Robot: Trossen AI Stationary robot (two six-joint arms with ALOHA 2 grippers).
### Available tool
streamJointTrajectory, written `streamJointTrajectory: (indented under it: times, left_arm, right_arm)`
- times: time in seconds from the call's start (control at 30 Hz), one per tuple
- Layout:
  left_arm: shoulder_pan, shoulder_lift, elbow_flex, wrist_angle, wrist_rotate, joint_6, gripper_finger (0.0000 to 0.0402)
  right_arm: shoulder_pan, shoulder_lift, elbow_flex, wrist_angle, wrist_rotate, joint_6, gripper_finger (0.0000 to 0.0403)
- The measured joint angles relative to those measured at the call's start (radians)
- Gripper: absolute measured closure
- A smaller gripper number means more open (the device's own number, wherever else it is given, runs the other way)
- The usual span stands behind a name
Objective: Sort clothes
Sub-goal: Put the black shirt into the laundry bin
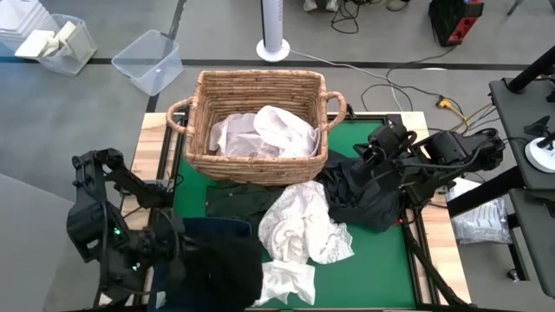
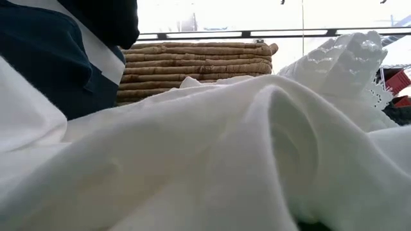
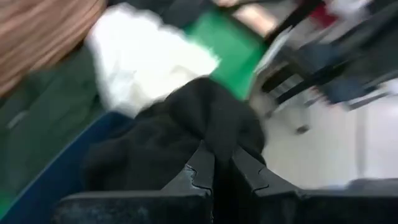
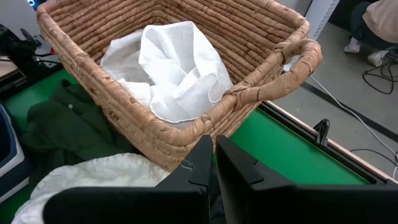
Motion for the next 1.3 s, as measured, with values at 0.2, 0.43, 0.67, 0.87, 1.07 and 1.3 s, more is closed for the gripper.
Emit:
streamJointTrajectory:
  times: [0.2, 0.43, 0.67, 0.87, 1.07, 1.3]
  left_arm:
    - [0.000, 0.000, -0.007, -0.145, 0.203, -0.139, 0.0401]
    - [0.000, 0.002, -0.022, -0.148, 0.417, -0.189, 0.0401]
    - [0.000, 0.002, -0.056, -0.148, 0.713, -0.265, 0.0401]
    - [0.009, -0.001, -0.074, -0.148, 0.721, -0.270, 0.0401]
    - [0.056, 0.005, -0.075, -0.124, 0.421, -0.155, 0.0401]
    - [0.103, 0.005, -0.078, -0.073, 0.222, -0.039, 0.0401]
  right_arm:
    - [0.000, 0.001, 0.000, 0.000, 0.000, 0.000, 0.0390]
    - [0.000, 0.015, 0.000, 0.000, 0.000, 0.001, 0.0390]
    - [0.000, 0.026, 0.000, 0.000, 0.000, 0.001, 0.0390]
    - [0.000, 0.034, 0.000, 0.000, 0.000, 0.001, 0.0390]
    - [-0.003, 0.040, 0.000, 0.000, 0.001, 0.001, 0.0390]
    - [-0.004, 0.043, 0.000, 0.000, 0.001, 0.002, 0.0390]
